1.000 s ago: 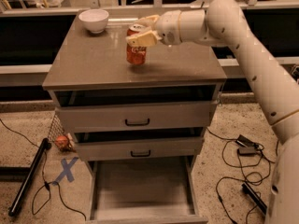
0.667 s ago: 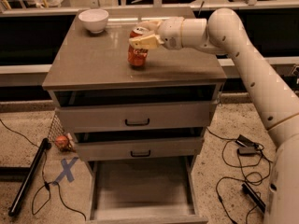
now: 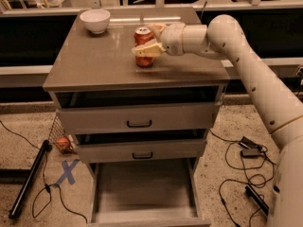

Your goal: Pick coke can from bottom drawer and place on counter

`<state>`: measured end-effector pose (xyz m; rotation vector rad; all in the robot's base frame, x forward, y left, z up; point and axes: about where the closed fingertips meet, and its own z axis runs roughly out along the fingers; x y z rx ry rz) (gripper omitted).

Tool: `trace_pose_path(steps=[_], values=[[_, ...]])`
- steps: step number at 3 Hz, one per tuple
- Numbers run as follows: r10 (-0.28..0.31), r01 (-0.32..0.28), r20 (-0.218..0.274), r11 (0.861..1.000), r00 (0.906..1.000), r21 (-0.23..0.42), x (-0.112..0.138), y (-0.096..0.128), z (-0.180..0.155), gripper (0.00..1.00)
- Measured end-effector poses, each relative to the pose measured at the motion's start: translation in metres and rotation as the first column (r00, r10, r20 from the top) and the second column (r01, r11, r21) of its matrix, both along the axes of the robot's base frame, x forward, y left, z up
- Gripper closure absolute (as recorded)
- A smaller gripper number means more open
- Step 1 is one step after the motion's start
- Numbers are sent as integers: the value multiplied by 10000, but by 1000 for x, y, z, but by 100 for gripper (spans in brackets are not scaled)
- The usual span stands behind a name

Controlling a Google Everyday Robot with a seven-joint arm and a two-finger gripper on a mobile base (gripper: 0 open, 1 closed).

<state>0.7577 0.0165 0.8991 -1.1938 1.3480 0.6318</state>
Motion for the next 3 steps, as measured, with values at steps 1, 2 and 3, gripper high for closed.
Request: trace_pose_path(steps=[1, 2, 3], values=[[53, -52, -21, 9992, 10000, 401, -4, -4, 0, 0], [-77, 119, -252, 9848, 9997, 1734, -31, -56, -1, 0], [-634, 798, -823, 9735, 9946, 2142, -66, -124, -1, 0]])
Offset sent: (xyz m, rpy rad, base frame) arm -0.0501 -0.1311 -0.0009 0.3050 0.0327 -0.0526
